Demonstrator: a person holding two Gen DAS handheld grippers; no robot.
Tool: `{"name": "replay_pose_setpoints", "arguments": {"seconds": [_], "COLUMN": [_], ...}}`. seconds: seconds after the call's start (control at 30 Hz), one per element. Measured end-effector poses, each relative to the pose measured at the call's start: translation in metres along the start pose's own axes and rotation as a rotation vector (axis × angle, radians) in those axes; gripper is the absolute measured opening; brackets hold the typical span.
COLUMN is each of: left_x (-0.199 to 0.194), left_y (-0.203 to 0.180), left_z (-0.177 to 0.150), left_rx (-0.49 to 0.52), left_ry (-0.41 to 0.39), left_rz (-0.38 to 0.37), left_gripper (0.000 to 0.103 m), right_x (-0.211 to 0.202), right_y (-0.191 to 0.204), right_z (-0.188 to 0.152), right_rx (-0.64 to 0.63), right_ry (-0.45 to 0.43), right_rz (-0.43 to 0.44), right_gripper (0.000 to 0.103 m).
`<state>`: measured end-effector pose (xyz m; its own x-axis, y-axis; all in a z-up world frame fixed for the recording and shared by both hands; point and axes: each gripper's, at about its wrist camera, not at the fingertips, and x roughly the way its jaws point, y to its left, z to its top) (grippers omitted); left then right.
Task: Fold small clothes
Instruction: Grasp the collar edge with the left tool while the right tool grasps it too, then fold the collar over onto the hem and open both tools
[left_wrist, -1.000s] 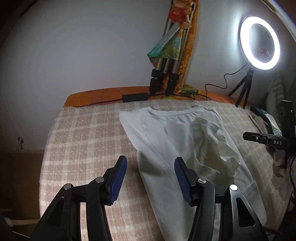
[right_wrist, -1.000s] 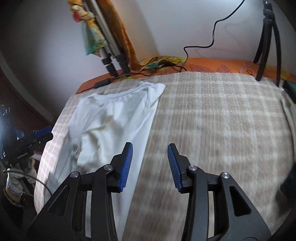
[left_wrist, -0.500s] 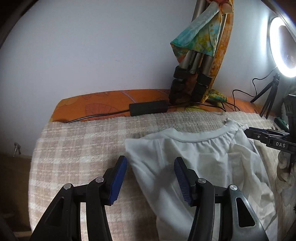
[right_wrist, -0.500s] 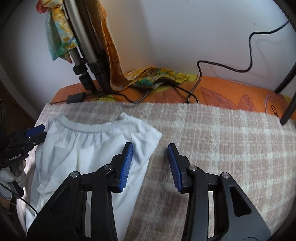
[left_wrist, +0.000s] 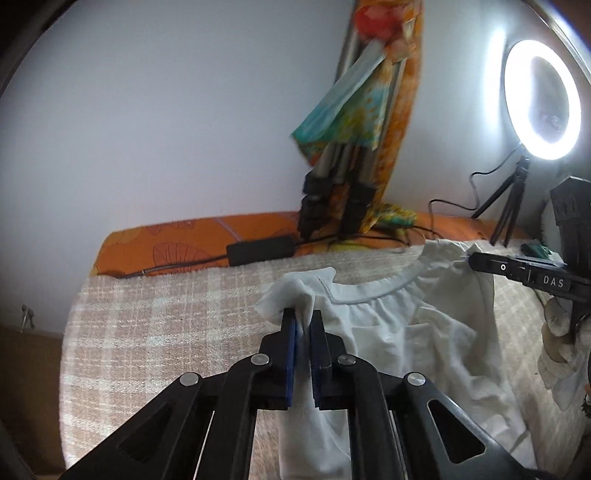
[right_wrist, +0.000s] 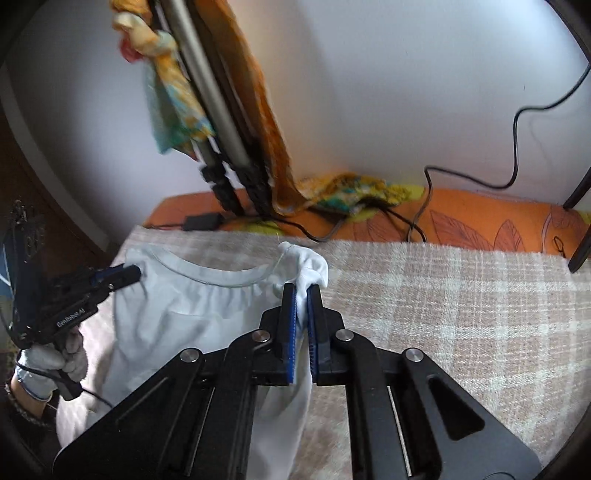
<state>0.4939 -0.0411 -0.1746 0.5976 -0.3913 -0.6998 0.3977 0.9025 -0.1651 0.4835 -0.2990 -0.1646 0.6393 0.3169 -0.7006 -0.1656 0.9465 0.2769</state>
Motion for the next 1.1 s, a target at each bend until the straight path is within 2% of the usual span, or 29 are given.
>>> {"name": "replay_pose_setpoints", "arguments": {"seconds": [0.17, 0.37, 0.6, 0.8, 0.97, 1.1], "left_x": [-0.047, -0.106, -0.17, -0.191, -0.195, -0.206], "left_y": [-0.018, -0.042, -0.063, -0.078, -0.086, -0.088], "left_z": [-0.006, -0.026, -0.088, -0.149, -0.186, -0.209], "left_rx": [0.065, 0.139, 0.168, 0.158, 0.167, 0.178], "left_ry": [-0.063, -0.094, -0.096, -0.066, -0.034, -0.019], "left_rz": [0.007, 0.038, 0.073, 0.087, 0.109, 0.108], "left_gripper": [0.003, 0.003, 0.004, 0.004, 0.005, 0.013], "right_x": [-0.043, -0.098, -0.16, -0.182, -0.183, -0.194], "right_y": [0.021, 0.045, 0.068, 0.08, 0.083, 0.091], "right_z": [-0.005, -0.025, -0.084, -0.151, -0.193, -0.22], "right_rx": [-0.03, -0.048, -0.094, -0.134, -0.156, -0.219], "right_ry": [-0.053, -0.082, -0.068, -0.036, -0.012, -0.02], "right_rz": [0.04, 0.068, 0.074, 0.068, 0.038, -0.018], "right_gripper": [0.006, 0.006, 0.006, 0.006, 0.006, 0.006]}}
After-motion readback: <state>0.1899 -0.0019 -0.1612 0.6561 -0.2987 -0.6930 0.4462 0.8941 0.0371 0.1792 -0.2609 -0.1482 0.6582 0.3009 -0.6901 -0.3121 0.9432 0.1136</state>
